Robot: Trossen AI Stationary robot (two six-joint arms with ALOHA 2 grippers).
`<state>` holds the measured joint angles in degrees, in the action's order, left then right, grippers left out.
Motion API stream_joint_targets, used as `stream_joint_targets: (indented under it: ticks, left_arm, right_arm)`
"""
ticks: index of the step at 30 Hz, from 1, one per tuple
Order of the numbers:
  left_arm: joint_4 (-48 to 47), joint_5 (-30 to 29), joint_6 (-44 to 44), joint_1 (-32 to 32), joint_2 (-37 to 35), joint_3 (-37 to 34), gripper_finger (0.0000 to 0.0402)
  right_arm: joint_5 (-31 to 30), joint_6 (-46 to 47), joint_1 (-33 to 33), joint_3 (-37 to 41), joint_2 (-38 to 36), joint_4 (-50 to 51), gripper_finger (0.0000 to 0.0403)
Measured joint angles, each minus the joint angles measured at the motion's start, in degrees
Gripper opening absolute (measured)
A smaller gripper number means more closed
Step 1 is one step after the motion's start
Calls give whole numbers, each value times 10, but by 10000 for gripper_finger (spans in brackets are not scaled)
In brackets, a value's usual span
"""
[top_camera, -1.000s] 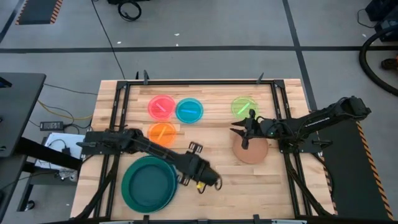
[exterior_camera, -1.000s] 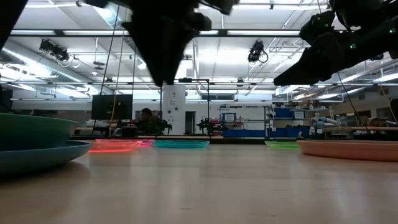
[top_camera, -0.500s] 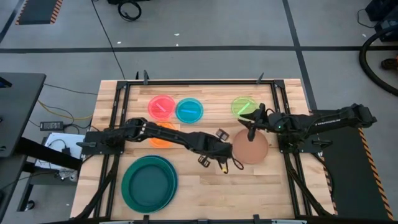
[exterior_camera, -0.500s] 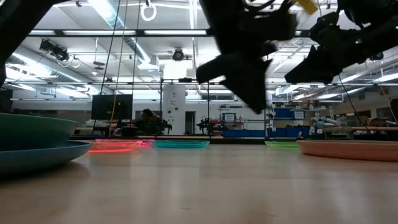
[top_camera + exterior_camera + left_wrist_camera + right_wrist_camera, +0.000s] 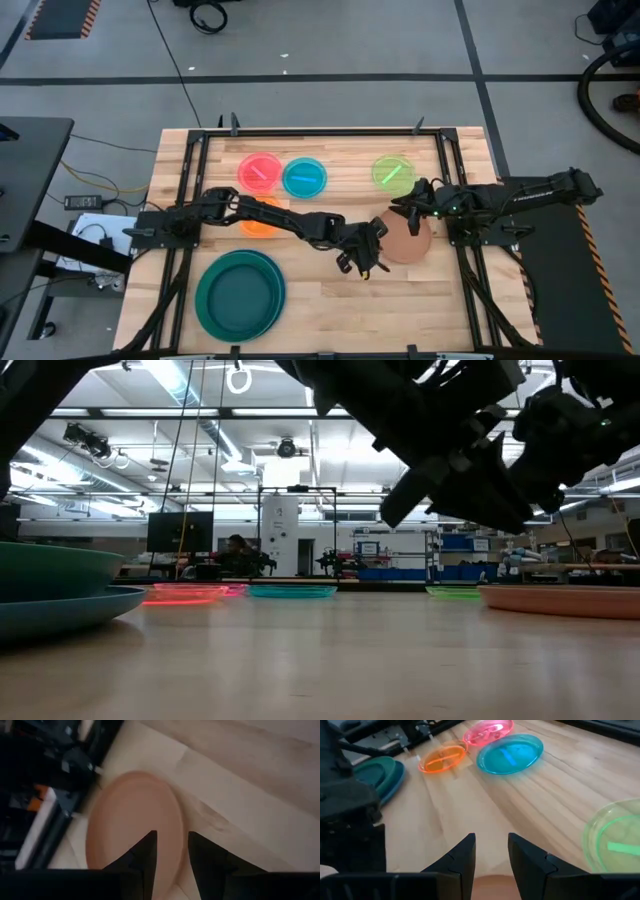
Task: Stack plastic plates
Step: Stack the light orange plate on top of the dark green plate
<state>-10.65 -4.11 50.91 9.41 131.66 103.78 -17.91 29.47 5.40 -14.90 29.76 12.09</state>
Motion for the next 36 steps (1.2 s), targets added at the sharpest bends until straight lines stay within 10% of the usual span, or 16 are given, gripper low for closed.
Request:
stream_joint_targets:
  ticks: [36]
  left_arm:
    - [29,129,127,-90,52,-10,116]
  right_arm:
    - [-37,-30,36,0,-35,-32,125]
